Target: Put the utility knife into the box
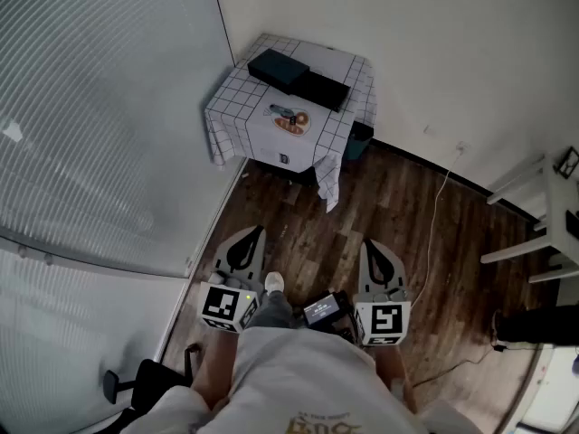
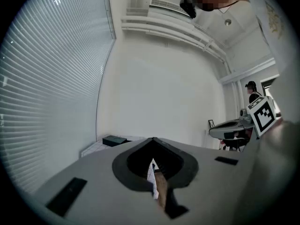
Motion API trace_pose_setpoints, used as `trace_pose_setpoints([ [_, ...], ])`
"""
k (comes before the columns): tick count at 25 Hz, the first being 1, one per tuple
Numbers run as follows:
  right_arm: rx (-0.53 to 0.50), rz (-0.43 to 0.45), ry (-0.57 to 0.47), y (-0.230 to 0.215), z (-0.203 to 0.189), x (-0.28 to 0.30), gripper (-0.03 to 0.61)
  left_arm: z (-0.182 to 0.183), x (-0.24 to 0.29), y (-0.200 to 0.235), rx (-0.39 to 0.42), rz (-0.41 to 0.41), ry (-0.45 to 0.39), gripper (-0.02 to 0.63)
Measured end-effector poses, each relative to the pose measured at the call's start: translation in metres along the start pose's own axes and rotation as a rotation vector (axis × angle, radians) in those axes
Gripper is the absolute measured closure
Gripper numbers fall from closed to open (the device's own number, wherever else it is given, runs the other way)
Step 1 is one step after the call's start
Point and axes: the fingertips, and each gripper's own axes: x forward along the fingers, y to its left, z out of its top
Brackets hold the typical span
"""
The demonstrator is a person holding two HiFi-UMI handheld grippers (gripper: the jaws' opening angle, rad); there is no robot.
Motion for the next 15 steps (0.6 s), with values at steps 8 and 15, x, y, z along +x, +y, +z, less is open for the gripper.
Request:
trace_pose_setpoints([
  [8,0.013,-0.008,-0.033,-0.008,0.005,-0.001,0.572,0.003,0.006,-0.005,0.006,0.0,-0.007,0.606],
  [15,0.041,-0.027,-0.06,-0.016,0.008,0.005,0.572,0.005,0.009,0.0,0.01,0.013,-0.004,0.606],
])
